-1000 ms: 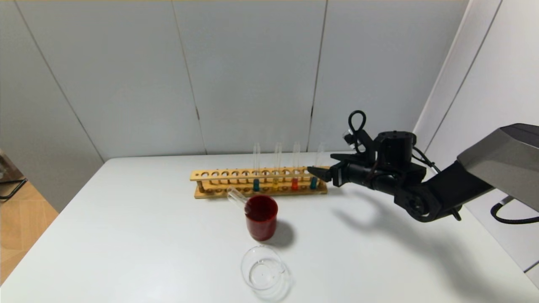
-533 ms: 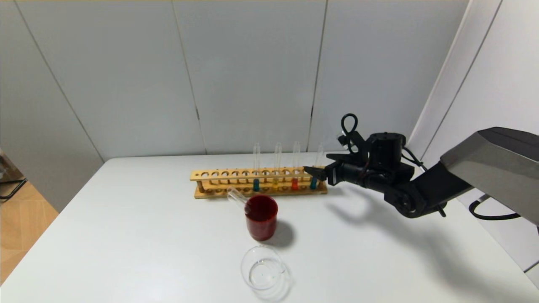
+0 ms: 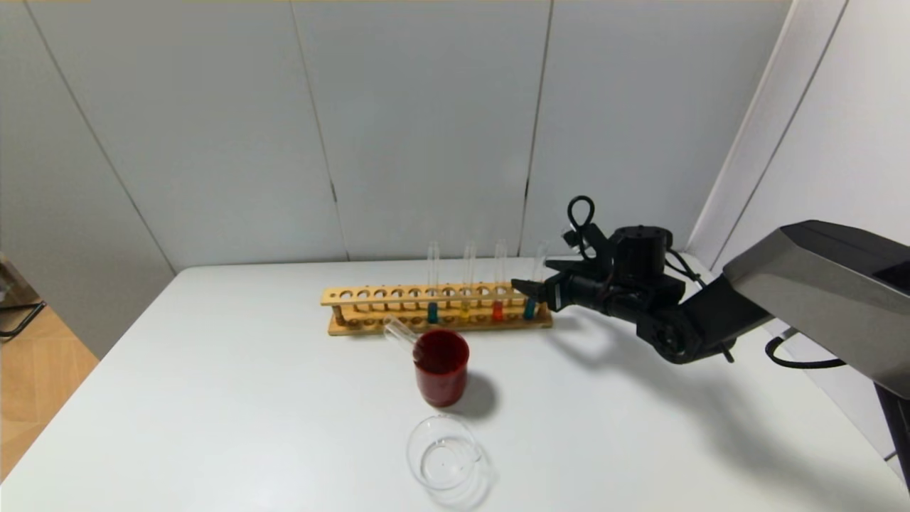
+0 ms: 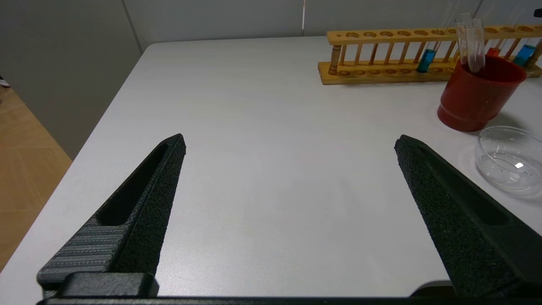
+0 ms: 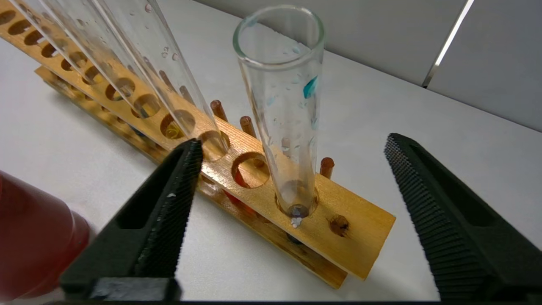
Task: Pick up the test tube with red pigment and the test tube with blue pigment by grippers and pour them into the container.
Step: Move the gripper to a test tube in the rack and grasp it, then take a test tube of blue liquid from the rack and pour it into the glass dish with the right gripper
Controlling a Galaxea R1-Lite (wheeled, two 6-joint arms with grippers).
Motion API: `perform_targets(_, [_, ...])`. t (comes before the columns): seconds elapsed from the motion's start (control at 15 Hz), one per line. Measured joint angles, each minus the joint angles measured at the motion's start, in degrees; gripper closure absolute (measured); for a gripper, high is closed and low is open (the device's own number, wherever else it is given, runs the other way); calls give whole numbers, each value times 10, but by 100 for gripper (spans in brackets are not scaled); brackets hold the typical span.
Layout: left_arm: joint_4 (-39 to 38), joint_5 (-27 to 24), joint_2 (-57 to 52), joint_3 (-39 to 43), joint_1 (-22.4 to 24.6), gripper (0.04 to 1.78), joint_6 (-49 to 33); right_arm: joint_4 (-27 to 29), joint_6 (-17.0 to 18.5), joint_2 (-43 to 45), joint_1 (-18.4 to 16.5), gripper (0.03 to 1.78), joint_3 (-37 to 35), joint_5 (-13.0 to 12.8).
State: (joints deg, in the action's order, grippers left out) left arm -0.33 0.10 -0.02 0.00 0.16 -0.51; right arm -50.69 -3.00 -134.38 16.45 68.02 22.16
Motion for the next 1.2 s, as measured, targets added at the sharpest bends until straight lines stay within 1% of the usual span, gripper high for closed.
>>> perform_targets(0.13, [0,0,0,0,0,7,0,0,-2,-5,1,56,6,-2])
perform_targets(0.33, [0,0,0,0,0,7,0,1,-2,-11,3,111,23,-4])
perform_targets(0.47, [0,0,0,0,0,7,0,1,-2,-14,5,141,30,-4])
perform_targets(0.53, [0,0,0,0,0,7,0,1,-2,-15,5,145,33,-5])
perform_targets(0.8, [0,0,0,0,0,7,0,0,-2,-18,6,146,39,-7])
perform_targets(1.0, [0,0,0,0,0,7,0,1,-1,-12,7,146,49,-28])
perform_targets(1.2, [0,0,0,0,0,7,0,6,0,19,6,145,72,-51])
